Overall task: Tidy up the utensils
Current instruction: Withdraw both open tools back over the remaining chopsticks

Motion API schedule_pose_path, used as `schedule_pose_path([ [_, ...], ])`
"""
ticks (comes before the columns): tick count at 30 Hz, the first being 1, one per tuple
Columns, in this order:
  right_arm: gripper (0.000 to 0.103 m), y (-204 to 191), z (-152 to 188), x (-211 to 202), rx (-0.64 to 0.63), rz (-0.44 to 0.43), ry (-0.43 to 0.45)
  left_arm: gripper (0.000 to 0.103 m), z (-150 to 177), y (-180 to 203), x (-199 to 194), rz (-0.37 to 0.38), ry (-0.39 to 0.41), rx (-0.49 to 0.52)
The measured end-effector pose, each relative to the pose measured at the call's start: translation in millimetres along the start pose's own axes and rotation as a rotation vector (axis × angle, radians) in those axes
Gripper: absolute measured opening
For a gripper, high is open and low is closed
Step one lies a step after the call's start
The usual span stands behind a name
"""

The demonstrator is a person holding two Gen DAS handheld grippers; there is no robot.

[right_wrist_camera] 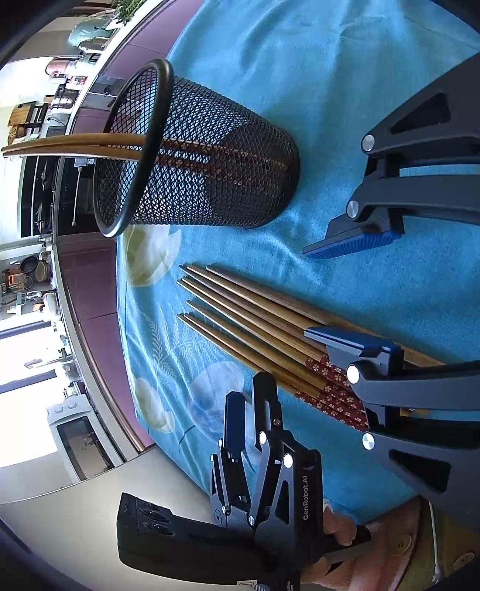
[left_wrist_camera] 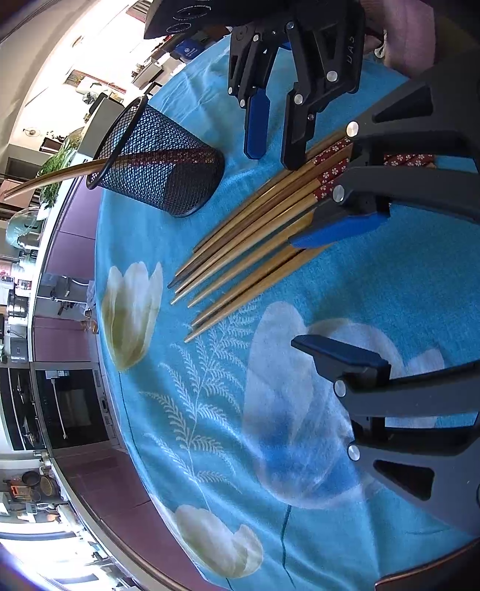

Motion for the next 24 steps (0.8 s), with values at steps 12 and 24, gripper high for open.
schedule_pose_path([
  [12, 0.036, -1.5, -0.4, -0.2, -0.005, 0.017, -0.006, 0.049, -1.7, 1.0, 2.9, 0.008, -0.001, 0.004],
  [24, 0.036, 0.9, -0.2, -0.1, -0.005, 0.024, -0.009, 0.043, -3.1, 2.0, 1.9, -0.017, -0.02, 0.023],
])
Point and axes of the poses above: each gripper's, at about its wrist camera, not at the fingertips, and x roughly the way its jaws point, y to its right, z to its underside, the point moved 2 cm from there along x, roughly the way its jaws point, and after that the axes turned 1 degree about z, right-handed, at the moved point
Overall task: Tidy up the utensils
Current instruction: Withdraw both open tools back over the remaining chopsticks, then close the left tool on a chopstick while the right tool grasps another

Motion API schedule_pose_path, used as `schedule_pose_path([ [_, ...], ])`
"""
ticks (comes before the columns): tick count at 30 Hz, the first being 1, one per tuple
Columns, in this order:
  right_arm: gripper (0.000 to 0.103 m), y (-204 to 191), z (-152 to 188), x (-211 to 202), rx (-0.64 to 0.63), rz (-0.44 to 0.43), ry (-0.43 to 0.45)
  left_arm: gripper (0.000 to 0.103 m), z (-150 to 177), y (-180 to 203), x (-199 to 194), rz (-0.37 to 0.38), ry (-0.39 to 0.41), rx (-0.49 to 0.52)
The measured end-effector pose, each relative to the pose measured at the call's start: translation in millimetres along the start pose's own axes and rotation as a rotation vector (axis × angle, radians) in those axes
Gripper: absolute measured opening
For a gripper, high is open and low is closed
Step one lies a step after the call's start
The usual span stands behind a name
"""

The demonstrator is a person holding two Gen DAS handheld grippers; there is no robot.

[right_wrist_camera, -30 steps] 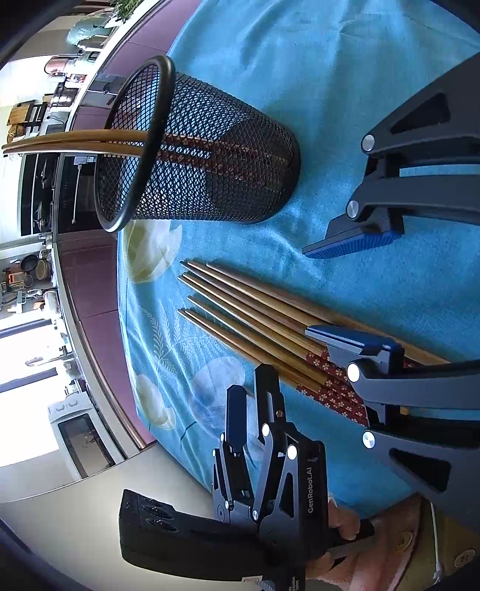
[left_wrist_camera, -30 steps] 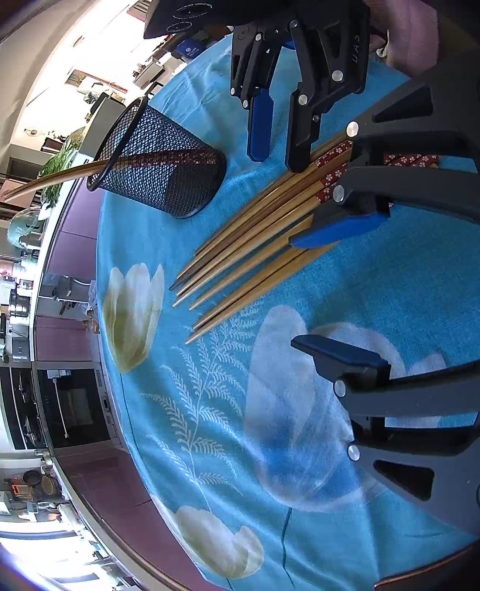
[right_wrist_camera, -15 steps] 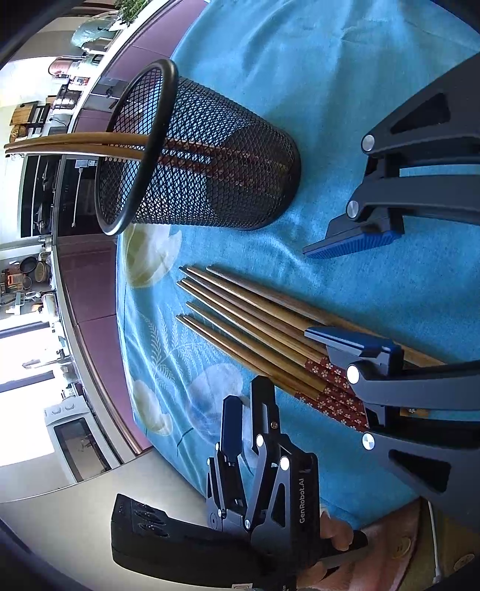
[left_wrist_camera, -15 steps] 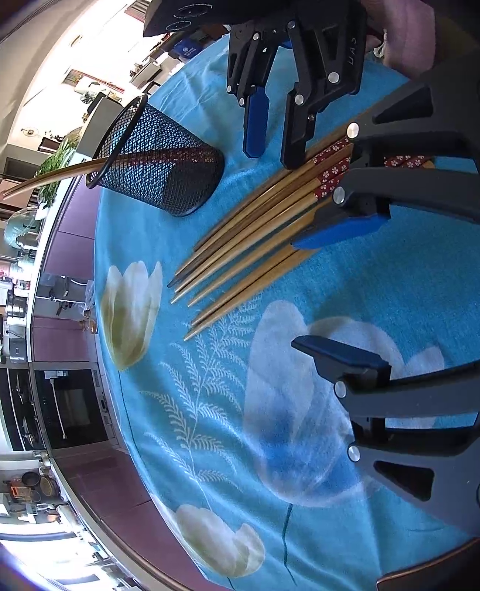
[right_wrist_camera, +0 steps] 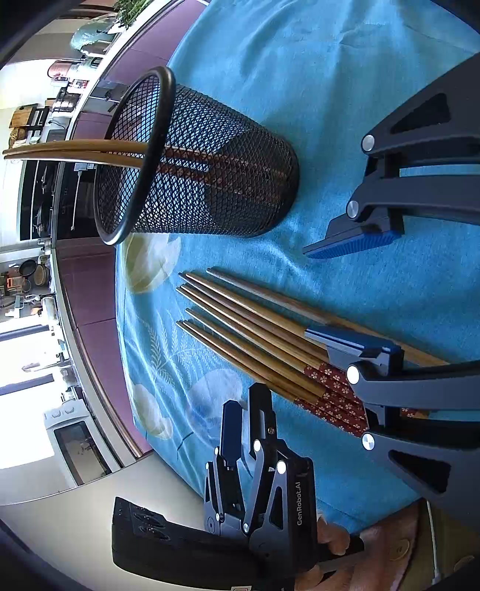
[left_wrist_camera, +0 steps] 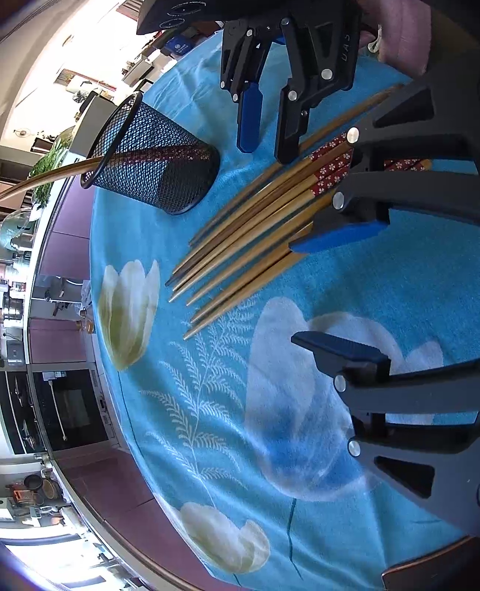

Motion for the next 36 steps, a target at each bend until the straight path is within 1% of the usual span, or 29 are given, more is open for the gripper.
schedule_pose_path([
  [4, 0.036, -1, 0, 0, -0.005, 0.003, 0.0, 0.043, -2, 4, 1, 0.027, 0.005, -0.003],
  [8, 0.036, -1, 0, 0, 0.0, 0.001, 0.0, 0.045, -2, 5, 4, 0.024, 0.005, 0.002],
  [12, 0.036, 0, 0, 0, 0.004, -0.003, 0.001, 0.044, 0, 0, 2, 0.031, 0.0, -0.005],
  [14, 0.036, -1, 0, 0, 0.004, -0.003, 0.001, 0.039, 2, -1, 3, 0.02, -0.006, 0.001],
  [18, 0.036, 0, 0, 0, 0.002, 0.001, 0.002, 0.038, 4, -1, 3, 0.006, -0.011, 0.02],
  [21, 0.034, -2, -2, 2, -0.006, 0.018, 0.002, 0.037, 0, -3, 4, 0.005, -0.012, 0.011],
  [24, 0.03, -4, -6, 5, -0.013, 0.032, 0.003, 0.036, -6, -5, 8, 0.001, -0.009, 0.001],
  [26, 0.027, -4, -8, 7, -0.011, 0.034, 0.005, 0.033, -10, -7, 11, 0.001, -0.008, -0.005],
  [28, 0.02, -4, -11, 9, -0.005, 0.036, 0.006, 0.029, -14, -9, 14, 0.0, -0.008, -0.015],
  [30, 0.014, -1, -13, 11, 0.015, 0.029, 0.007, 0.023, -18, -10, 16, -0.001, -0.011, -0.026],
  [31, 0.01, -1, -13, 11, 0.024, 0.023, 0.009, 0.018, -19, -11, 16, 0.001, -0.011, -0.033],
  [36, 0.008, 5, -12, 8, 0.077, -0.007, 0.022, 0.009, -15, -13, 14, 0.013, 0.0, -0.078],
])
Point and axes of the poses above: each gripper's, at about its wrist camera, not at the fingertips, and x roughly the way its jaws point, y to its right, z to its underside, the point moved 2 cm from there along x, roughly the way its jaws point, and after that the axes turned 1 degree about z, right-handed, at the moved point
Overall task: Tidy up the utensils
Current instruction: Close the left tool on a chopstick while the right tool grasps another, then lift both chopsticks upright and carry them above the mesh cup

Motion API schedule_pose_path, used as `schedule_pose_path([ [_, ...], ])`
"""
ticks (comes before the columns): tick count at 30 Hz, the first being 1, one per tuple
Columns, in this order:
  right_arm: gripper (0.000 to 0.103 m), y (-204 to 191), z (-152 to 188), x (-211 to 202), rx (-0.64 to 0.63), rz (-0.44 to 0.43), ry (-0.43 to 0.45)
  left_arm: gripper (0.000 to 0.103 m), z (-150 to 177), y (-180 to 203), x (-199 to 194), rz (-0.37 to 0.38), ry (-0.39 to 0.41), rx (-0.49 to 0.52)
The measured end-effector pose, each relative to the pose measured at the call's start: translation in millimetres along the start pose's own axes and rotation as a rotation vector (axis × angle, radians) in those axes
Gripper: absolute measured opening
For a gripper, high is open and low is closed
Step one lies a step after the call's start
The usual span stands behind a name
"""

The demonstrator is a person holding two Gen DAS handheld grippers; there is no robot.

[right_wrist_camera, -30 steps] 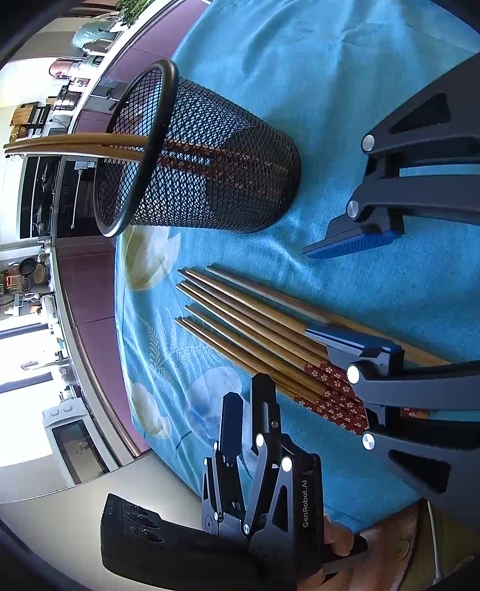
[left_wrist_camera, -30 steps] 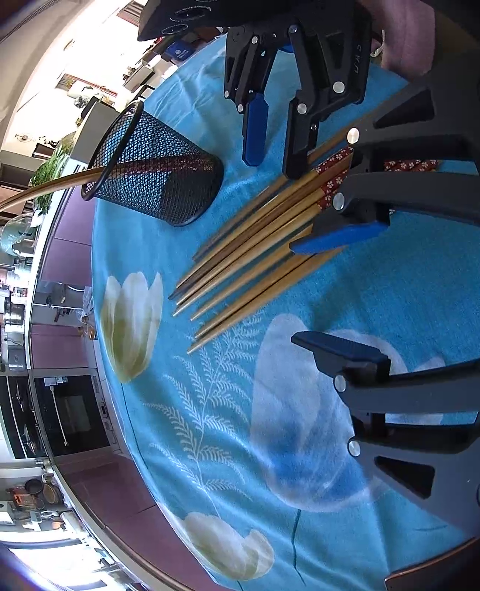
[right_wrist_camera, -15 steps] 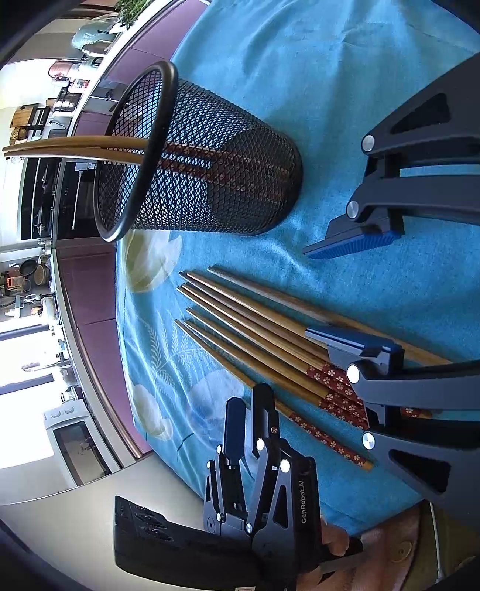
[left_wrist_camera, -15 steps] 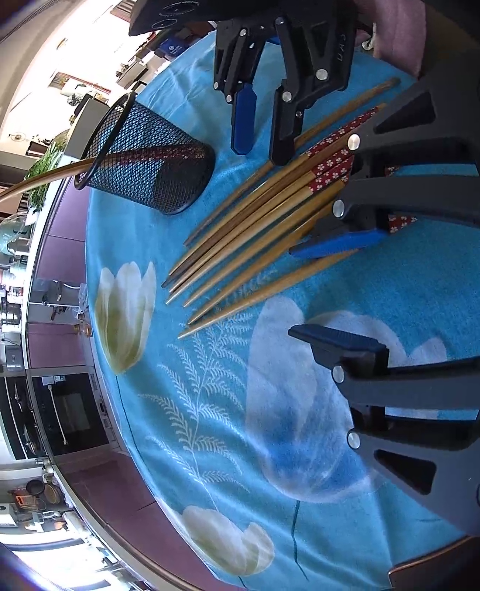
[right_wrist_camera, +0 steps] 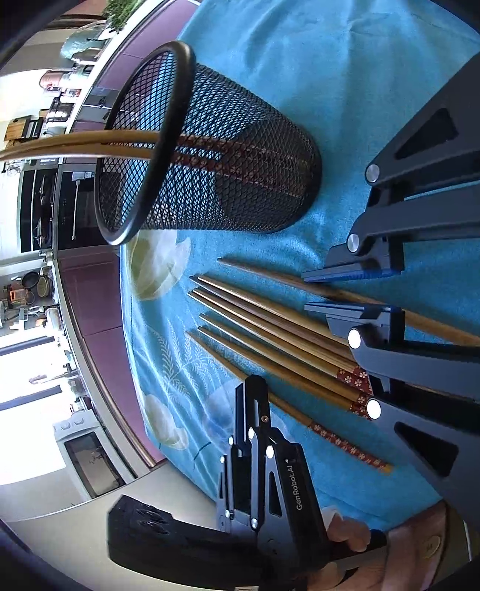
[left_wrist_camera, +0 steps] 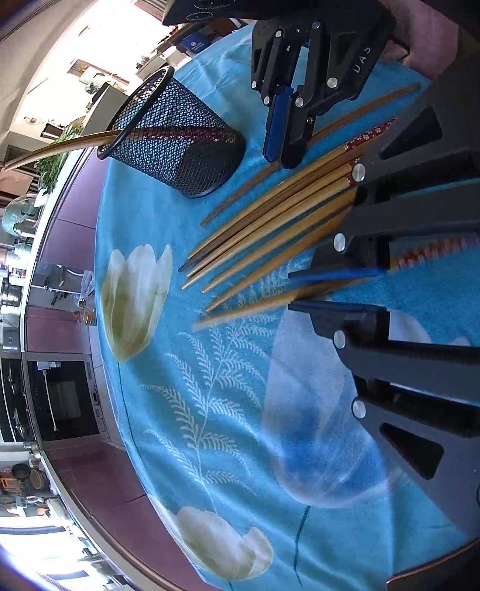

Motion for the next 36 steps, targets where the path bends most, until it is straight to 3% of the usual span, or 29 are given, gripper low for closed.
schedule_pose_path([
  [5, 0.006, 0, -2, -12, 0.003, -0.019, 0.032, 0.008, 6, -2, -14, 0.022, 0.032, -0.04],
  [8, 0.006, -6, -3, -14, -0.025, -0.05, 0.034, 0.008, 11, 5, -21, 0.063, 0.036, -0.014],
  [12, 0.006, -12, -3, -9, -0.055, -0.061, 0.008, 0.008, 18, 17, -18, 0.075, 0.01, 0.042],
  [23, 0.008, -13, 0, 2, -0.068, -0.037, -0.032, 0.01, 16, 17, -3, 0.088, -0.036, 0.073],
  [28, 0.006, -15, -5, -18, -0.077, -0.048, 0.038, 0.007, 9, 19, -9, 0.084, -0.011, 0.051],
  [36, 0.006, 0, -23, -76, -0.043, -0.052, 0.206, 0.007, -10, 25, -64, 0.185, 0.128, 0.085],
])
Point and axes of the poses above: each gripper's, at about its wrist camera, not at the fingertips, and x roughly the way its jaws point, y to its right, z to its underside, the point moved 2 cm from there along x, roughly the way its jaws point, and after that the axes turned 1 degree about z, right-handed, at the moved point
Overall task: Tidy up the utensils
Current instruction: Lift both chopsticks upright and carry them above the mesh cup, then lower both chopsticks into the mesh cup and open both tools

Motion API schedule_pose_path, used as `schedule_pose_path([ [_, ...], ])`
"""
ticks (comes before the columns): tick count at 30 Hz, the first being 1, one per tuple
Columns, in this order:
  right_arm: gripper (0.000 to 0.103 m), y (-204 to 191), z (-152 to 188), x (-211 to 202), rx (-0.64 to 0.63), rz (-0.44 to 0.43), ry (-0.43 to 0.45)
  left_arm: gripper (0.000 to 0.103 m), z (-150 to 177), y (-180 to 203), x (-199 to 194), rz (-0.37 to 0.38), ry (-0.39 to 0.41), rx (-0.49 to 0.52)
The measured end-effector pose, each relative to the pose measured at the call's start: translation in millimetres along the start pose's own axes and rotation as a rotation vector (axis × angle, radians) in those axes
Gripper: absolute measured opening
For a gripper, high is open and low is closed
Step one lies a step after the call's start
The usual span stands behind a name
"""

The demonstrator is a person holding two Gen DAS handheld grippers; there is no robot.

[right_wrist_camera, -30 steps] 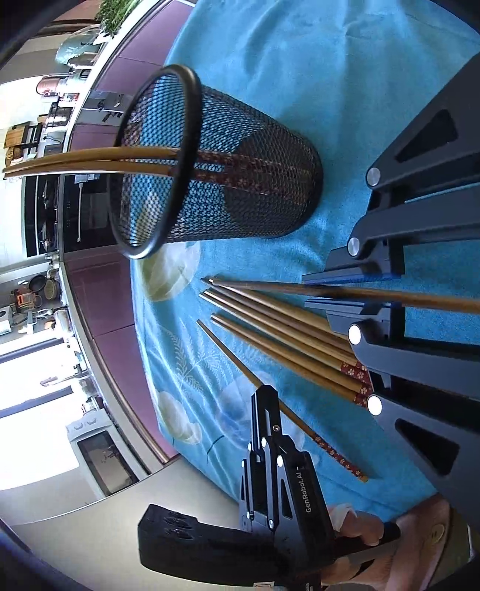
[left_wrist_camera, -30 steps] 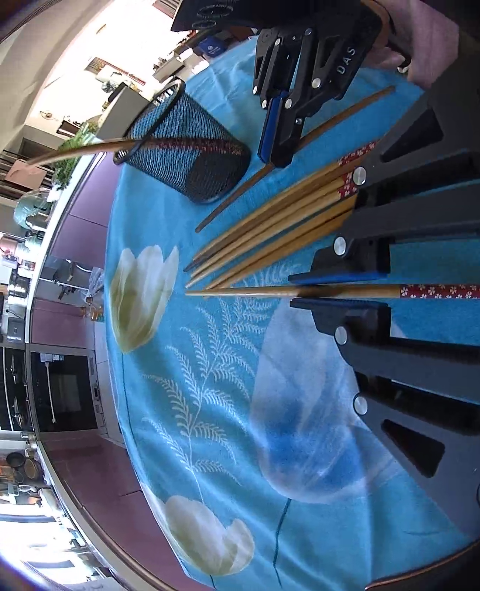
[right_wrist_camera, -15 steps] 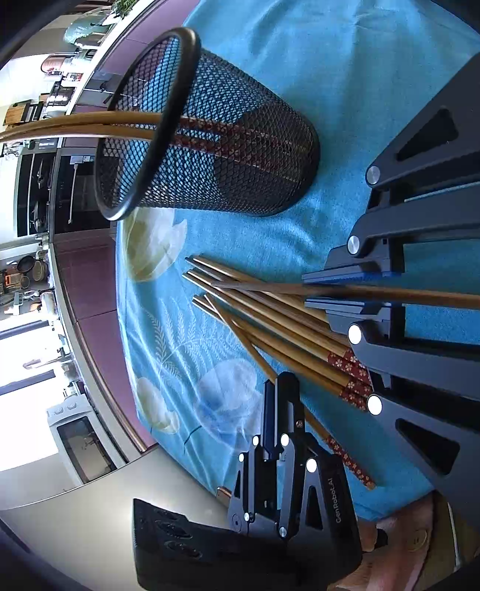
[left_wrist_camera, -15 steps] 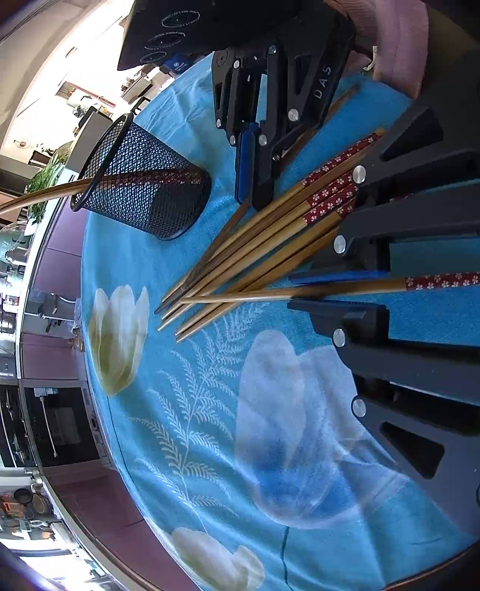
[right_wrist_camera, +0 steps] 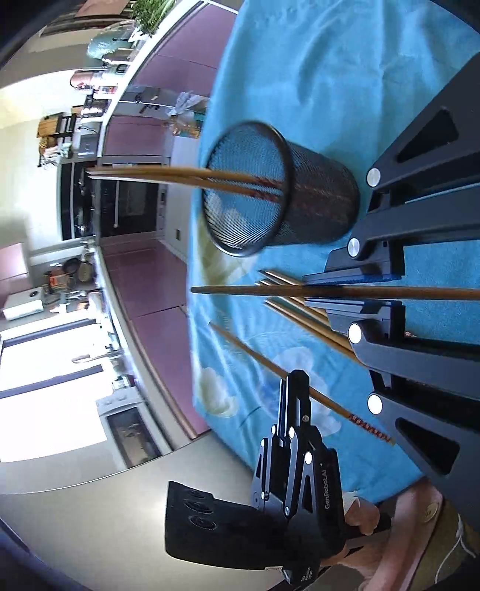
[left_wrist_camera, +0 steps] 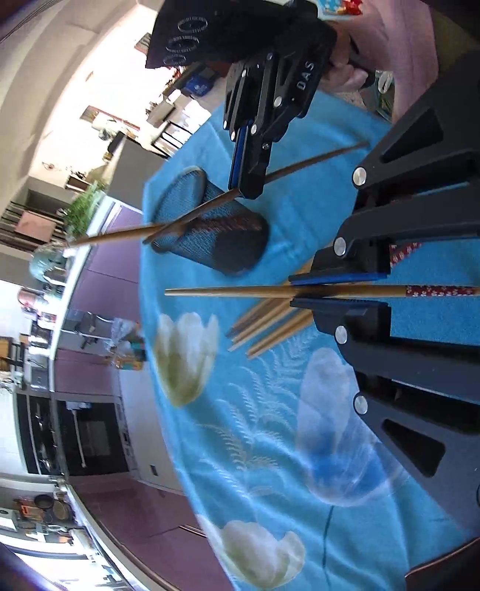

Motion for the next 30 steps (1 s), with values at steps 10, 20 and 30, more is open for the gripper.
schedule_pose_path([
  [10, 0.006, 10, -24, -44, 0.019, -0.001, 0.154, 0.007, -31, 17, -50, 0.096, 0.143, 0.037],
  [20, 0.006, 23, -62, -76, 0.009, 0.005, 0.282, 0.007, -81, 33, -71, 0.122, 0.272, 0.057],
  [30, 0.006, 39, -89, -99, 0.005, 0.048, 0.379, 0.007, -129, 56, -78, 0.131, 0.351, 0.087],
])
Point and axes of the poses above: each gripper's, at about its wrist camera, not at the fingertips, and x roughly the way its jaws point, y to its right, z to its underside, the point moved 2 cm from there along x, roughly the way its jaws point, and after that the axes turned 1 degree about z, right-handed, at the moved point
